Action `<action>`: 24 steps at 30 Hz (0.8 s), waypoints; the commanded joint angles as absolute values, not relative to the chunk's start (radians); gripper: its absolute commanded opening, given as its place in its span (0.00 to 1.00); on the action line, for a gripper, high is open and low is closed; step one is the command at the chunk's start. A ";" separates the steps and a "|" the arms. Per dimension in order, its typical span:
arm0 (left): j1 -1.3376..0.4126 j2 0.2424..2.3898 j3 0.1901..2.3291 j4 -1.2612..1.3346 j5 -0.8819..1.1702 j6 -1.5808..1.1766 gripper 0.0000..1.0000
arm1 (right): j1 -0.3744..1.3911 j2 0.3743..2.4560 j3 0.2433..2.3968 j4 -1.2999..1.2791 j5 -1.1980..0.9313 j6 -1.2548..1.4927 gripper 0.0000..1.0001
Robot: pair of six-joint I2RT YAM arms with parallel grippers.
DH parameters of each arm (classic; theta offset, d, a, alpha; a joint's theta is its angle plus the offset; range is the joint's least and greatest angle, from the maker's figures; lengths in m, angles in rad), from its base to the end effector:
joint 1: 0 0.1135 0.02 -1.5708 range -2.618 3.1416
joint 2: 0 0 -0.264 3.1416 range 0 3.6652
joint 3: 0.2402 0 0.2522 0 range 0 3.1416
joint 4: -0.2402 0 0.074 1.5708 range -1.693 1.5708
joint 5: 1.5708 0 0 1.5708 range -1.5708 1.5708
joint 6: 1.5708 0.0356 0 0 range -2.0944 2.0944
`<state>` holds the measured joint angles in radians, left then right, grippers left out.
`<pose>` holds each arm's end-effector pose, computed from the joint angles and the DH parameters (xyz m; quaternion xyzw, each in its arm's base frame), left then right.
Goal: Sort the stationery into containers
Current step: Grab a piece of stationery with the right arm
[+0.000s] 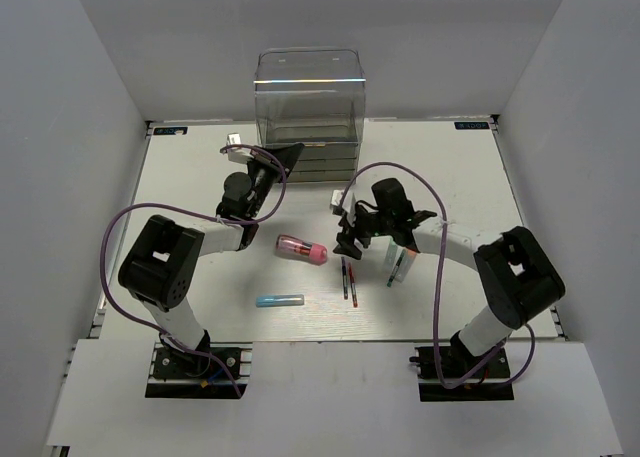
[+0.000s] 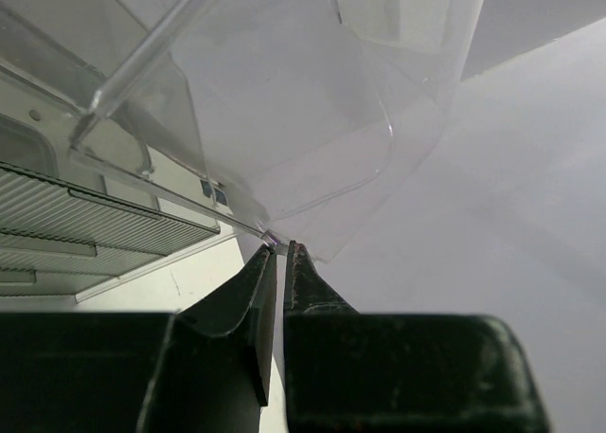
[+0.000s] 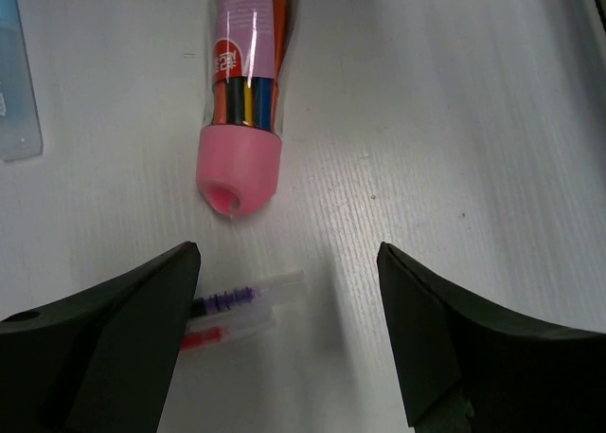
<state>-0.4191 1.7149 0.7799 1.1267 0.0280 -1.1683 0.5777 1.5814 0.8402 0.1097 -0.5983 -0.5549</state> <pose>0.3277 -0.1471 0.2342 -0.2227 0.5960 -0.5563 0.5346 0.2634 0.1956 0.1953 -0.5697 0.6475 0.2677 0.4295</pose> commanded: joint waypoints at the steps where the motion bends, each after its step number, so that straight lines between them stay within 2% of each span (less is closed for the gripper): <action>1: -0.423 1.655 0.828 1.200 0.012 -1.160 0.02 | 0.624 1.603 0.867 0.176 -0.520 -0.494 0.82; 3: -0.423 1.655 0.828 1.200 0.012 -1.169 0.02 | 0.655 1.609 0.873 0.190 -0.480 -0.476 0.88; 5: -0.423 1.655 0.828 1.209 0.012 -1.169 0.02 | 0.676 1.624 0.882 0.198 -0.460 -0.456 0.89; 17: -0.423 1.646 0.819 1.209 0.012 -1.169 0.02 | 0.755 1.719 0.959 0.209 -0.373 -0.413 0.89; 24: -0.423 1.646 0.810 1.209 0.012 -1.169 0.02 | 0.784 1.750 0.966 0.179 -0.405 -0.436 0.89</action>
<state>-0.4213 1.7107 0.7807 1.1450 0.0257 -1.1786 0.7696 1.7428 0.9382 0.1658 -0.3935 -0.4271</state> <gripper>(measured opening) 0.174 0.893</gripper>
